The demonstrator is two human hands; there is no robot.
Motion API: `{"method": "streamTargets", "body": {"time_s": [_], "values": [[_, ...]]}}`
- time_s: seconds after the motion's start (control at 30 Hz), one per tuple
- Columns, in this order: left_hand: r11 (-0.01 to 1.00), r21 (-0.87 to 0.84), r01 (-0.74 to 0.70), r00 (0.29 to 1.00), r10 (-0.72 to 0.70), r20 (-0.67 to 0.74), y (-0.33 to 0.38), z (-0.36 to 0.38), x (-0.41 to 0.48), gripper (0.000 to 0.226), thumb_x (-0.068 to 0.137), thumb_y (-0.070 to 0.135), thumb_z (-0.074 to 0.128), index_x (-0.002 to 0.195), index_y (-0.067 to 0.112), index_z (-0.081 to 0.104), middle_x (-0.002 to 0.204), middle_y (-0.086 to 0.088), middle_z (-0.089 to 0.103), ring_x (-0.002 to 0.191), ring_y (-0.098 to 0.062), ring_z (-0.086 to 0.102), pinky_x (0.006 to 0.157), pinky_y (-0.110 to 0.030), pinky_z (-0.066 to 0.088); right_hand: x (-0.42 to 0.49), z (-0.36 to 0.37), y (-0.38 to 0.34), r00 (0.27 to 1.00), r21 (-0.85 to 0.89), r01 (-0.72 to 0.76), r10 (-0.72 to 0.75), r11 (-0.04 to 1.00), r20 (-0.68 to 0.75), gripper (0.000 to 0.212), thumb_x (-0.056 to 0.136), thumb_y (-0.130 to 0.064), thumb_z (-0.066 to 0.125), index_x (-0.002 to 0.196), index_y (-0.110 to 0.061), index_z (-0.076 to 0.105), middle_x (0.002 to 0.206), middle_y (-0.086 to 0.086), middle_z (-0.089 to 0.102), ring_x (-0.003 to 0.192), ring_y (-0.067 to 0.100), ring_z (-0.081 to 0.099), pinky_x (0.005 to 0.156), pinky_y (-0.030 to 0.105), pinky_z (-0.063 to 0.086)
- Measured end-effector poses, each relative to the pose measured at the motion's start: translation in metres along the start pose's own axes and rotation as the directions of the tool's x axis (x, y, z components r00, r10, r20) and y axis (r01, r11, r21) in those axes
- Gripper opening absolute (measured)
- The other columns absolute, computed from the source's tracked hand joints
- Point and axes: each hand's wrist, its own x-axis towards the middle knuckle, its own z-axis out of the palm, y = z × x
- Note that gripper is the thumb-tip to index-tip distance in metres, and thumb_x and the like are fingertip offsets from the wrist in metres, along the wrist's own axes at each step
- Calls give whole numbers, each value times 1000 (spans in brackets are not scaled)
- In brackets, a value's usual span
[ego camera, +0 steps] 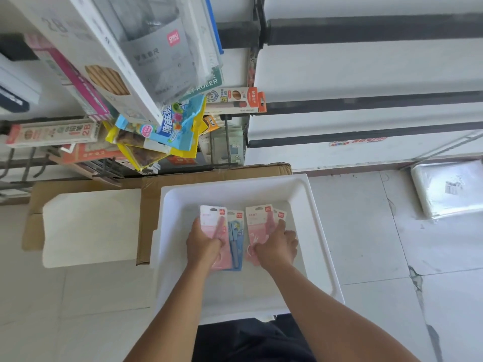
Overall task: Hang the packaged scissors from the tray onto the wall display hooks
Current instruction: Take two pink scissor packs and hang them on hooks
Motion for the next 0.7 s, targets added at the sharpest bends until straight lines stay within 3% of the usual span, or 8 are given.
{"method": "streamTargets", "body": {"time_s": [0.1, 0.17, 0.2, 0.23, 0.37, 0.47, 0.57, 0.7], "values": [[992, -123, -20, 1000, 20, 1, 7, -13, -14, 25, 85, 2, 69, 105, 16, 62, 99, 1, 70, 96, -26, 69, 54, -25, 48, -4, -13, 2, 1000, 52, 5, -5, 999, -4, 56, 88, -12, 65, 140, -10, 43, 132, 14, 47, 125, 34, 47, 104, 43, 47], [987, -158, -35, 999, 40, 31, 14, -25, -27, 24, 86, 2, 70, 104, 16, 61, 95, 3, 67, 95, -26, 67, 57, -27, 50, -12, -29, 2, 998, 177, 17, -27, 984, 54, 36, 91, -4, 54, 127, -9, 53, 115, 7, 57, 101, 26, 62, 74, 37, 60], [984, -177, -38, 998, 47, 50, 18, -31, -33, 26, 86, 4, 71, 106, 17, 61, 99, 2, 67, 94, -24, 66, 60, -29, 52, -18, -37, 0, 995, 252, 25, -50, 968, 91, 31, 94, -2, 51, 124, -10, 54, 104, 2, 60, 86, 19, 64, 59, 31, 57], [980, -196, -41, 996, 56, 72, 20, -37, -39, 27, 86, 8, 73, 108, 18, 62, 103, 1, 69, 93, -22, 66, 64, -31, 54, -23, -45, -1, 990, 317, 39, -81, 948, 119, 29, 96, -2, 50, 122, -12, 54, 97, -2, 60, 78, 15, 64, 53, 26, 52], [940, -334, -65, 987, 109, 116, 38, -59, -71, 25, 86, 22, 78, 108, 24, 68, 102, 5, 76, 86, -19, 74, 65, -40, 63, -47, -78, -11, 972, 474, 98, -187, 875, 143, 35, 88, 7, 55, 118, -11, 57, 99, 4, 66, 76, 15, 63, 56, 24, 49], [896, -434, -96, 984, 151, 94, 54, -77, -90, 29, 80, 24, 83, 106, 23, 71, 97, 3, 79, 75, -17, 78, 56, -32, 61, -66, -101, -18, 958, 607, 131, -257, 784, 126, 35, 86, 11, 55, 111, -12, 60, 99, 8, 70, 80, 19, 68, 56, 24, 53], [856, -491, -163, 972, 225, 69, 71, -97, -112, 23, 85, 15, 78, 106, 21, 71, 98, 1, 80, 71, -11, 77, 50, -21, 54, -90, -126, -29, 936, 705, 199, -345, 680, 69, 27, 88, 12, 55, 104, -9, 61, 90, 10, 70, 77, 22, 68, 64, 30, 54], [797, -533, -285, 935, 355, 30, 101, -125, -140, 24, 88, 0, 69, 99, 22, 73, 88, 6, 81, 75, -14, 75, 58, -25, 58, -121, -161, -44, 897, 753, 320, -440, 575, -45, 22, 88, 14, 55, 100, -5, 60, 80, 10, 69, 70, 24, 66, 67, 37, 56]]}}
